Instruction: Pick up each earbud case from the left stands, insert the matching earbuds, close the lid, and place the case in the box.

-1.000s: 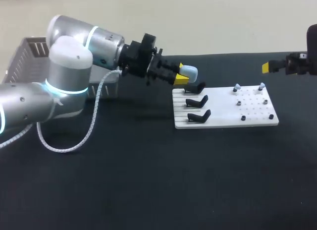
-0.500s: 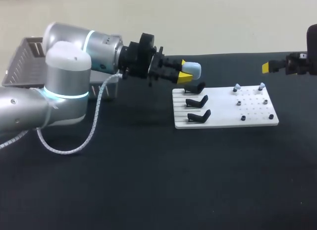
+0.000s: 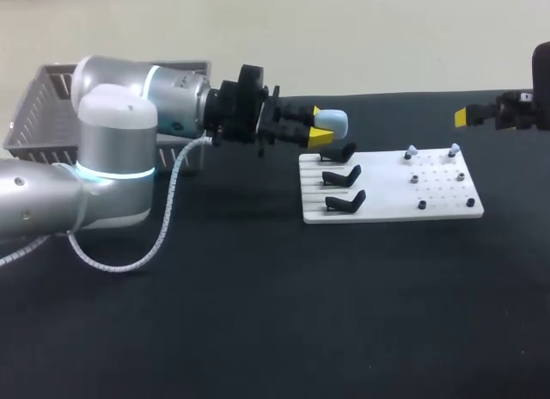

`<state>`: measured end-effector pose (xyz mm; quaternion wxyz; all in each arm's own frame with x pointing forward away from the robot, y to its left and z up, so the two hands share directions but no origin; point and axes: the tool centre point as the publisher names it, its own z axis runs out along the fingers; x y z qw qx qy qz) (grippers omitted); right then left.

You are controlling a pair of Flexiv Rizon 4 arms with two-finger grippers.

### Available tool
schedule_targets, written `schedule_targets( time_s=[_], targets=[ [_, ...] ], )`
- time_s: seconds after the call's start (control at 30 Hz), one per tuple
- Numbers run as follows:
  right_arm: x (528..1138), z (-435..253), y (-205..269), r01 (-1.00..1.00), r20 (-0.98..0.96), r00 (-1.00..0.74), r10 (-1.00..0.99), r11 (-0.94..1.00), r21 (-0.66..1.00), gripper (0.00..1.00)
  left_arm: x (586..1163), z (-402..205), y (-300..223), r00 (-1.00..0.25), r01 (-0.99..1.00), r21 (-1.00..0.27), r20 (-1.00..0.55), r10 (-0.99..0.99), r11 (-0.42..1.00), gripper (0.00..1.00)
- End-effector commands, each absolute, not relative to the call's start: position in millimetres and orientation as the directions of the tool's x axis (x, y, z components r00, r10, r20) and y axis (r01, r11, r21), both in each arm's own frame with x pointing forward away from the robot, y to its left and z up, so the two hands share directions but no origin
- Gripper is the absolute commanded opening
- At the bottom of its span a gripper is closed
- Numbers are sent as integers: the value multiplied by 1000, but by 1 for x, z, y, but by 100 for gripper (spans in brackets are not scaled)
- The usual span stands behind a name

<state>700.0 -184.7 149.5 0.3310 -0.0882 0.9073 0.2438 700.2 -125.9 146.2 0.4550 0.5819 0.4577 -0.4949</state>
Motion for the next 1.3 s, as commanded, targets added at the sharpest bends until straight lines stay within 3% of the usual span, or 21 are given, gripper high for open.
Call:
schedule_targets(
  time_s=[0.03, 0.7, 0.97, 1.3],
  targets=[
    [700, 150, -185, -321, -644, -765, 1, 866, 383, 100, 697, 145, -126, 87, 985, 75, -994, 70, -156, 0],
    [700, 150, -185, -321, -644, -765, 1, 866, 383, 100, 696, 141, -128, 75, 983, 64, -996, 56, -173, 0],
    [655, 178, -147, -478, -666, -730, -156, 813, 333, 100, 696, 141, -128, 75, 983, 64, -996, 56, -173, 0],
    [625, 189, -97, -515, -614, -759, -216, 776, 363, 100, 696, 141, -128, 75, 983, 64, -996, 56, -173, 0]
  ],
)
